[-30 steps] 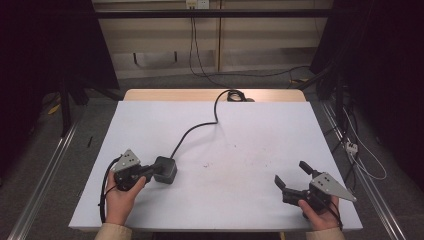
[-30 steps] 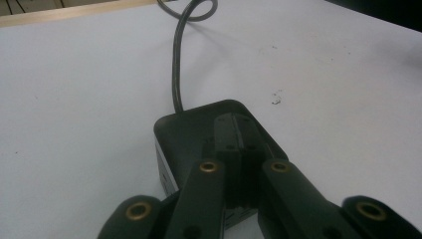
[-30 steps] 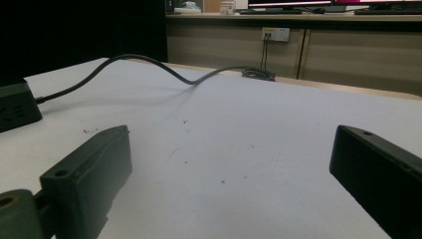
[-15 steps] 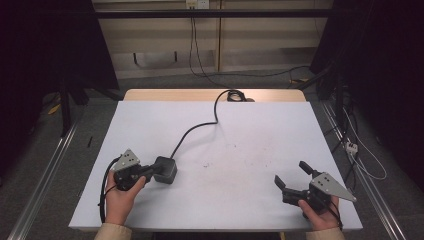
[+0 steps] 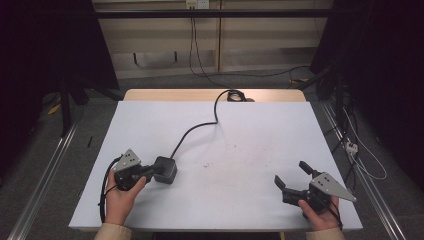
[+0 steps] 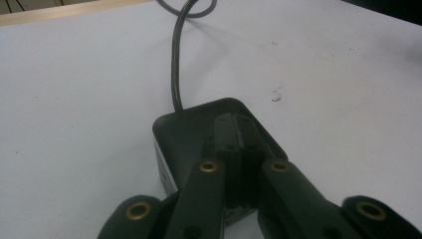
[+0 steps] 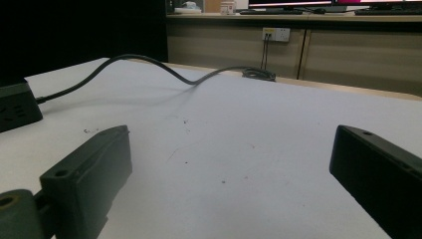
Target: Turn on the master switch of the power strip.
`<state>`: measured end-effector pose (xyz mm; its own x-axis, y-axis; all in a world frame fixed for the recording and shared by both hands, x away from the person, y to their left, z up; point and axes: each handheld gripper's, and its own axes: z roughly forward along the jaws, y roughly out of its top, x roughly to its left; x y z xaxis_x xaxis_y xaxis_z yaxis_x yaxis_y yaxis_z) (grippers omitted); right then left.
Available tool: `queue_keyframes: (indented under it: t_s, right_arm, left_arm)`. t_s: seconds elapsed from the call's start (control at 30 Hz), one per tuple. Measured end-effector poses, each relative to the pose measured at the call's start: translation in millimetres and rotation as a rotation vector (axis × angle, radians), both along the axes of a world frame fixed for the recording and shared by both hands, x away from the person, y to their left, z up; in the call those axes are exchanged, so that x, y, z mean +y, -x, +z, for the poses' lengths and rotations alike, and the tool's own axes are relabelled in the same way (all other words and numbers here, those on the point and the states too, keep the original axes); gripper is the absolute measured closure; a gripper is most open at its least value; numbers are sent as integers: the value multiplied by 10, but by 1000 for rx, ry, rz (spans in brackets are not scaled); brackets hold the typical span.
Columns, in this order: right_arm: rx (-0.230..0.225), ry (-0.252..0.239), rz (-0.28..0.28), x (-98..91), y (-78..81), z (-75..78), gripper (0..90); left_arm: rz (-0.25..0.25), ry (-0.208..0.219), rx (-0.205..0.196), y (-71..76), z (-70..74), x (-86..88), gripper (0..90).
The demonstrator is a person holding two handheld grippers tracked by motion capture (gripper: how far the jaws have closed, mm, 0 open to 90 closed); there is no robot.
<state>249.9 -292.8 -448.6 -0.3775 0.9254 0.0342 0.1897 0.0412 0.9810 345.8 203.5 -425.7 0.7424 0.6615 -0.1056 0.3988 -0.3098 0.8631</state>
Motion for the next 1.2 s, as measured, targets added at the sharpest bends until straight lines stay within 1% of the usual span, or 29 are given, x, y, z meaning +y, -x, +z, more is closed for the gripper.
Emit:
queue_keyframes:
  t_s: [0.1,0.2,0.27,0.3,0.37,0.43,0.57,0.73,0.9,1.2]
  right_arm:
    - [0,2,0,0,-1,0,23]
    - [-1,1,0,1,-1,1,23]
    - [-1,0,0,1,-1,1,24]
    - [-1,0,0,1,-1,1,23]
    - [1,-2,0,2,-2,0,24]
    - [-2,-1,-2,3,-3,1,24]
    - [-1,0,-1,3,-3,1,23]
    - [-1,-3,0,3,-3,0,24]
    - [-2,-6,2,0,-1,1,24]
    - [1,-8,4,3,-3,1,24]
  left_arm:
    - [-2,2,0,-2,-1,0,900]
    - [-3,-14,-4,1,10,-11,900]
    - [-7,-41,-18,10,22,-28,900]
    - [-6,-47,-16,11,22,-33,900]
    - [-3,-40,-11,15,19,-32,900]
    - [3,-24,-6,15,11,-29,900]
    - [3,-20,-5,13,9,-24,900]
    - [6,-29,-3,13,18,-29,900]
    - [3,-15,7,5,15,-16,900]
    - [8,-9,16,-1,19,-15,900]
